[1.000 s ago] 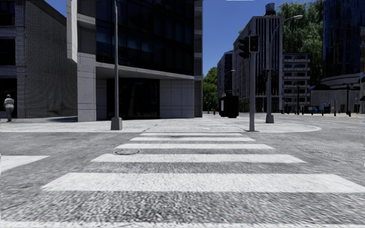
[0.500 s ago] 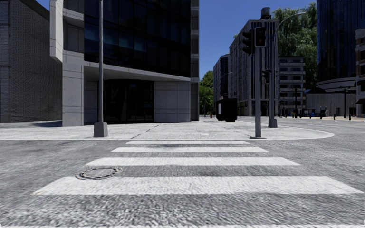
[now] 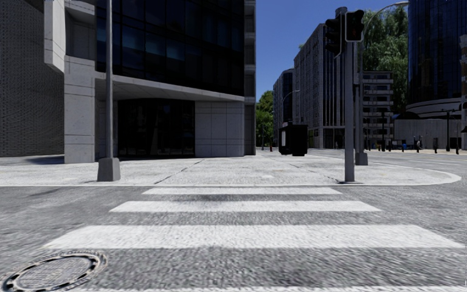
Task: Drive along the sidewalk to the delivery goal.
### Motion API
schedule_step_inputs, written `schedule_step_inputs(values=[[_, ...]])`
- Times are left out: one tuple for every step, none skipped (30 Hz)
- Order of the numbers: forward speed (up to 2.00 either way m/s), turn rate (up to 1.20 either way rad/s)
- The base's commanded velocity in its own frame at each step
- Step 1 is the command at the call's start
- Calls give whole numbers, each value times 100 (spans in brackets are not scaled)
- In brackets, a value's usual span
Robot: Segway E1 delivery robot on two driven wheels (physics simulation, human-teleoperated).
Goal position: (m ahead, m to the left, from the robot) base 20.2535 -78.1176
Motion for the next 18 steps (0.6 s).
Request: schedule_step_inputs(values=[[200,0],[200,0],[200,0],[200,0],[200,0],[200,0],[200,0],[200,0],[200,0],[200,0],[200,0],[200,0],[200,0],[200,-24],[200,-51],[200,-60],[200,-62],[200,-52]])
